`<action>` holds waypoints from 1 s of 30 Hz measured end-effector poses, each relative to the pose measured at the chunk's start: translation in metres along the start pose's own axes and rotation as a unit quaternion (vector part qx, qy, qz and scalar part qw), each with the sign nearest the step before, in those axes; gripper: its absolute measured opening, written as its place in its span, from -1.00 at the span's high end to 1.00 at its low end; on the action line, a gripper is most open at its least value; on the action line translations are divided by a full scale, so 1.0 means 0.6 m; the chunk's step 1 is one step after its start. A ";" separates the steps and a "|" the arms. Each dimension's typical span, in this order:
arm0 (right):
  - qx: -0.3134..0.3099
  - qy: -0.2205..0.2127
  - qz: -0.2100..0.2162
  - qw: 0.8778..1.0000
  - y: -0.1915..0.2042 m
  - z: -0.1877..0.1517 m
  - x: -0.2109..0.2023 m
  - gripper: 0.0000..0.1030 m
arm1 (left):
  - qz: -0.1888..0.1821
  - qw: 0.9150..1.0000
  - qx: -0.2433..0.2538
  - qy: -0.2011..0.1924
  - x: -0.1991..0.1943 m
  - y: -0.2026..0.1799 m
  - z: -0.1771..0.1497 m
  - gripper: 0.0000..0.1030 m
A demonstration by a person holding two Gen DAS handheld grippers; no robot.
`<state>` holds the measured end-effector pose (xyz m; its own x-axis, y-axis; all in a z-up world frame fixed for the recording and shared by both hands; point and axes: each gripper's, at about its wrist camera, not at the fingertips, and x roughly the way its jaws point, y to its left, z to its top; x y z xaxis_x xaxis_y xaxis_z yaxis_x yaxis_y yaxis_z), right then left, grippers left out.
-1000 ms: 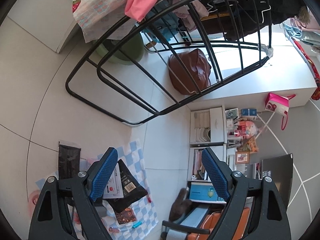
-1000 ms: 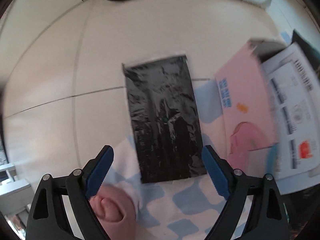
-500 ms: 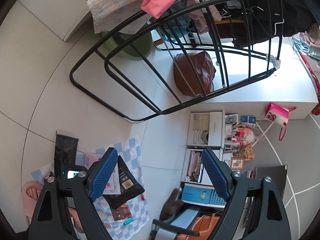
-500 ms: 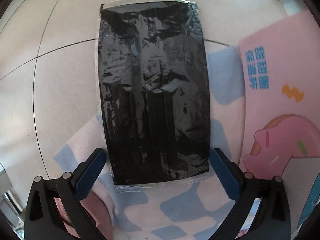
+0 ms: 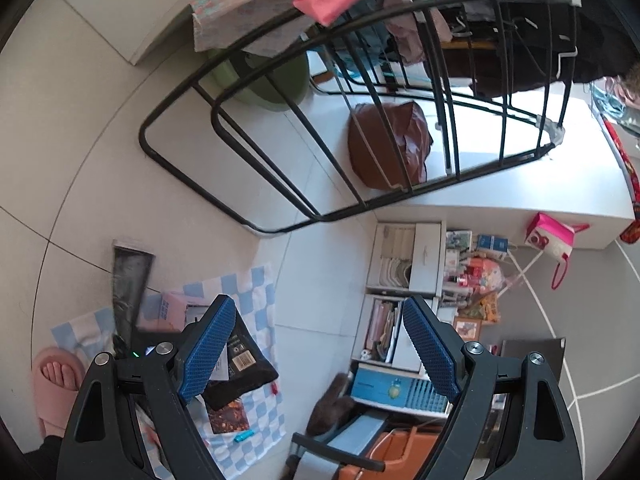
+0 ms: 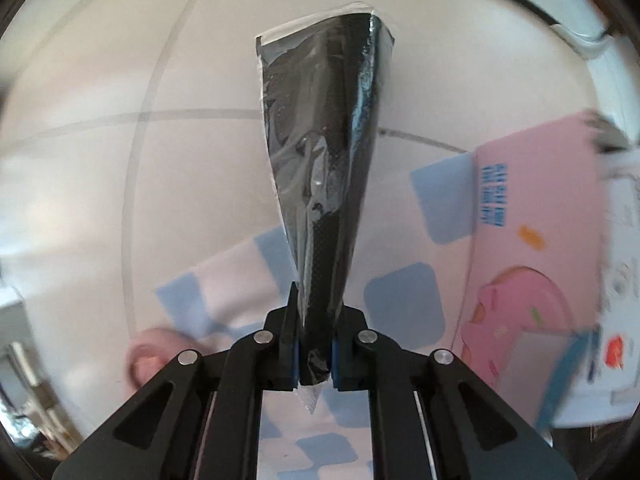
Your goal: Organize objects
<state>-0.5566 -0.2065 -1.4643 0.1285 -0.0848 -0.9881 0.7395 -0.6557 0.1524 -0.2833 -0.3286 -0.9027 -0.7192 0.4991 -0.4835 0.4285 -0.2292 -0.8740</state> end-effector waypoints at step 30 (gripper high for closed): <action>-0.355 0.248 -0.369 0.823 -0.109 -0.011 -0.040 -0.76 | -0.002 1.000 -0.024 0.005 0.016 0.000 -0.006 -0.66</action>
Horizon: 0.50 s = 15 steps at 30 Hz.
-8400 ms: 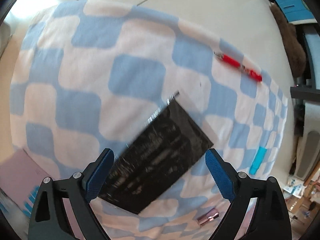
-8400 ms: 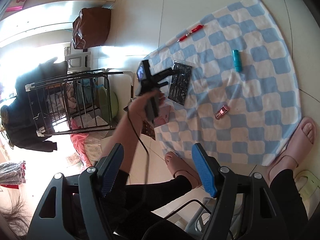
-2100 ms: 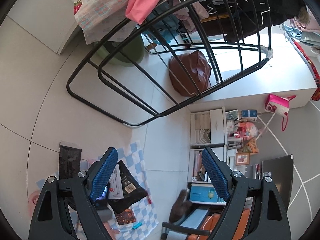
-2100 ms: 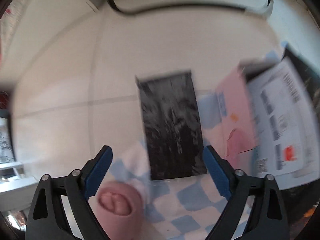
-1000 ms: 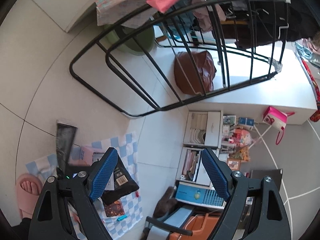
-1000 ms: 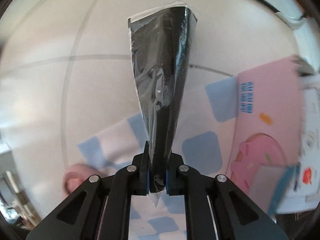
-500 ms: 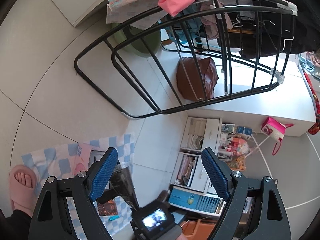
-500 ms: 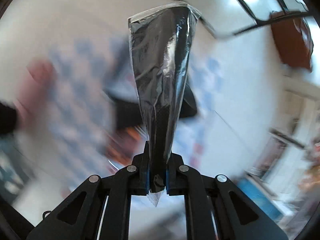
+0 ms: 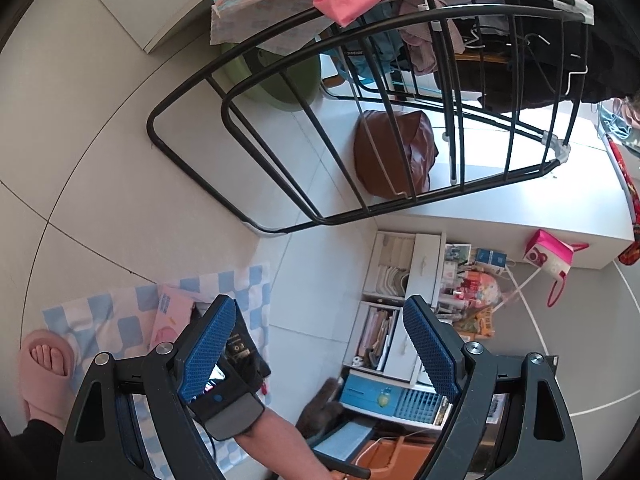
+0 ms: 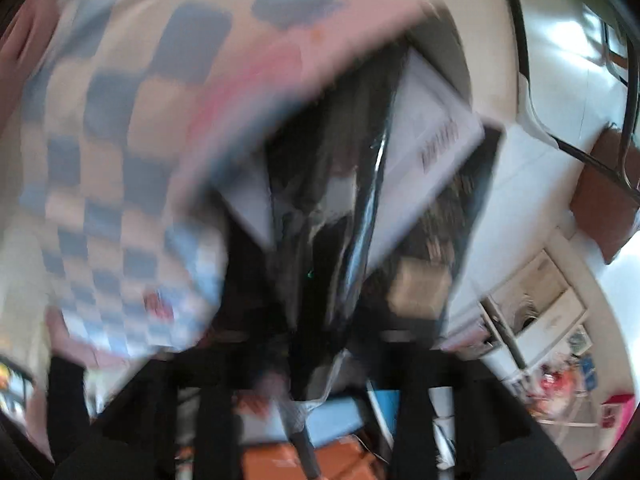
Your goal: Organize objects
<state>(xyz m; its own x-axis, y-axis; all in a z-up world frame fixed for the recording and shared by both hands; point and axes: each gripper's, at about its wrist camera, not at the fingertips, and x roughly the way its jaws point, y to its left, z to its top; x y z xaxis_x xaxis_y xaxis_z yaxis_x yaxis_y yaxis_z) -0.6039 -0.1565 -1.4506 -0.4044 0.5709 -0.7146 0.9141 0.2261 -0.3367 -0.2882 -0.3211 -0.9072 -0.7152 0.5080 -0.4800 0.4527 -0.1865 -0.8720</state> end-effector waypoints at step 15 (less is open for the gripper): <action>0.231 -0.144 0.102 0.957 -0.084 -0.219 -0.083 -0.99 | 0.018 1.000 0.012 0.020 0.045 -0.021 -0.029 -0.66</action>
<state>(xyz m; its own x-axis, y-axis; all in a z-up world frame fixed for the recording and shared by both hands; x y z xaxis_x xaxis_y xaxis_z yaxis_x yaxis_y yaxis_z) -0.6257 -0.0928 -1.3173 -0.2717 0.3099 -0.9111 0.8907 -0.2776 -0.3600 -0.3036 -0.2903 -0.9073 -0.6762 0.5340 -0.5075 0.4645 -0.2257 -0.8564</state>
